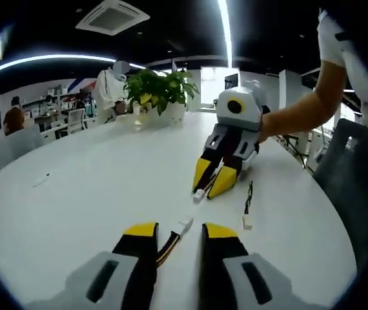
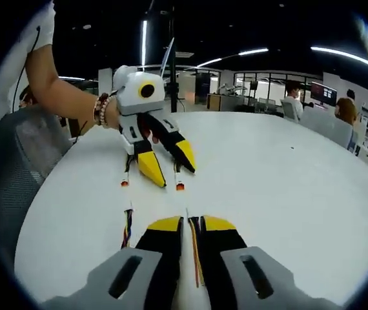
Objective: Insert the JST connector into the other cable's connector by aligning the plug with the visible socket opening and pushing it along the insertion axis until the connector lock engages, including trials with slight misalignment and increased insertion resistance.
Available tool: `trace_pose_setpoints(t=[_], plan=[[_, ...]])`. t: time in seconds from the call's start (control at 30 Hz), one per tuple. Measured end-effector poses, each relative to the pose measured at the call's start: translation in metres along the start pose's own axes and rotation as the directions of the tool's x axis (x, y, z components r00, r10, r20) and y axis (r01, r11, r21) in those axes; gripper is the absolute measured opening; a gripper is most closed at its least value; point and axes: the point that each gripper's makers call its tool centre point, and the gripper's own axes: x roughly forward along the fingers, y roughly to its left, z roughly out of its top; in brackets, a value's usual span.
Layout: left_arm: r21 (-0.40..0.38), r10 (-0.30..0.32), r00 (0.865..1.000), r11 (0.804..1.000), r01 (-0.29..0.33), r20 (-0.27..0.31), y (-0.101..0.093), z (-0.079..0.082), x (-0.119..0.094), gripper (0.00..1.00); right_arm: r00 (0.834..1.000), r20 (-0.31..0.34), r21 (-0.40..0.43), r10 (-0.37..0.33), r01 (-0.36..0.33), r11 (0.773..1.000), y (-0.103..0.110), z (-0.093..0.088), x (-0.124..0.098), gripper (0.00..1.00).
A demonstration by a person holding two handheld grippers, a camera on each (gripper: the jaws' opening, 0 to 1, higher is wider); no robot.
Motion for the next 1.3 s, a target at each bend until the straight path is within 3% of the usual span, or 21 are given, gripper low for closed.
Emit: trace_pose_setpoints(t=[0.4,0.83,1.17,1.3], plan=[[-0.016,-0.031,0.999,0.999,0.031,0.017,-0.001,-0.003,0.000,0.11,0.997,0.060,-0.001,0.040,-0.040,0.999,0.000,0.000,0.001,0.05],[0.000,-0.056,0.998,0.998,0.056,0.015,-0.006,-0.004,0.000,0.01,0.996,0.068,0.014,0.052,-0.053,0.999,0.001,0.001,0.001,0.05],[0.064,-0.107,0.994,0.992,0.106,0.008,-0.011,-0.003,-0.003,0.01,0.995,0.075,0.029,0.063,-0.065,0.997,0.001,0.001,0.000,0.04],[0.064,-0.109,0.994,0.992,0.107,0.027,-0.008,0.007,-0.008,0.00,0.991,0.115,0.058,0.063,-0.070,0.996,-0.002,0.009,-0.006,0.04]])
